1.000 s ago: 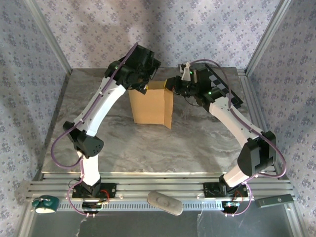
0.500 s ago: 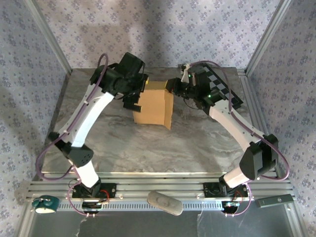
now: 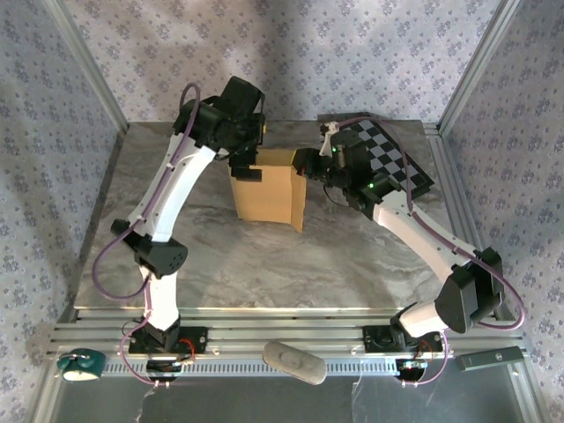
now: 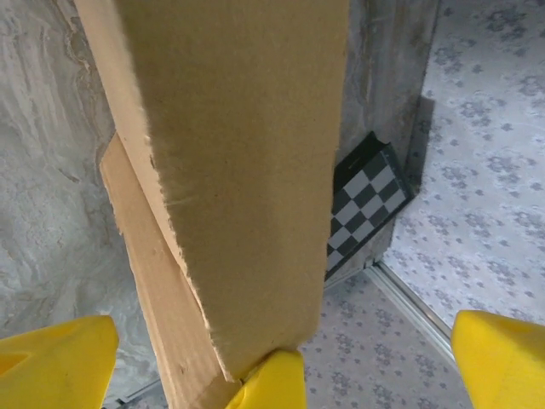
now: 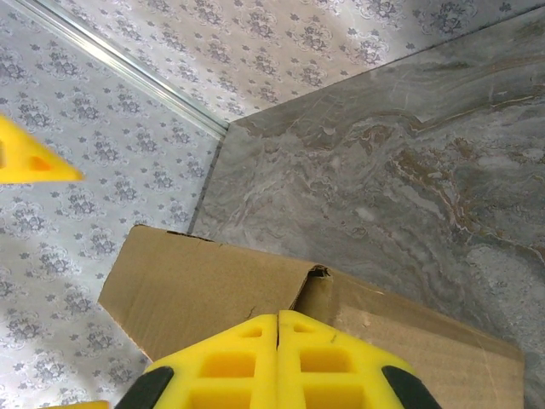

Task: Fold the paper box

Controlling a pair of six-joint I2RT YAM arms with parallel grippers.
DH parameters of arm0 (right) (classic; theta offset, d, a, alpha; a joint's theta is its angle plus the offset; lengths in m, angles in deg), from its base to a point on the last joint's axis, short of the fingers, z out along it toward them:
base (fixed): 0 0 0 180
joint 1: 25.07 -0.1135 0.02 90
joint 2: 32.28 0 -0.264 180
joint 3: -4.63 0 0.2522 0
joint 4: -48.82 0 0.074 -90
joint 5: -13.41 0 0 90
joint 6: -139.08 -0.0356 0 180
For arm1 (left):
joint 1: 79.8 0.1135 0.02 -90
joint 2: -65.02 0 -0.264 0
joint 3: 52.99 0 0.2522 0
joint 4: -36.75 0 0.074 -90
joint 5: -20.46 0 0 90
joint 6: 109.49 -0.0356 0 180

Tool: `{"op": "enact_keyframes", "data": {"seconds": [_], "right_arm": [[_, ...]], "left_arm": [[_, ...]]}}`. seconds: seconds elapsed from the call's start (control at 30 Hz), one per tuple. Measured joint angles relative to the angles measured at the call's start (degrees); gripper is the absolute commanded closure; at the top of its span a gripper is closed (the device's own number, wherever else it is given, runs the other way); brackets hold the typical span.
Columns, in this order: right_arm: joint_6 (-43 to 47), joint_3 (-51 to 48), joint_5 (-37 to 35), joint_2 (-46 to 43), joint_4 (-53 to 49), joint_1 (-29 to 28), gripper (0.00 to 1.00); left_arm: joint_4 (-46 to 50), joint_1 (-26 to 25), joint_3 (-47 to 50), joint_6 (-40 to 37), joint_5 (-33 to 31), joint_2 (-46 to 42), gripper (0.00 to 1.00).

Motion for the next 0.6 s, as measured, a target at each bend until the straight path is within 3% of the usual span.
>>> {"op": "enact_keyframes", "data": {"seconds": [0.43,0.6], "right_arm": [[1.3,-0.3,-0.9,-0.4,0.0,-1.3,1.00],[3.1,-0.5,-0.9,-0.7,0.1,-1.9,1.00]], "left_arm": [[4.6,0.1,-0.3,-1.4,3.2,6.8,0.00],[5.2,0.5,0.1,-2.6,3.1,7.0,0.08]]}}
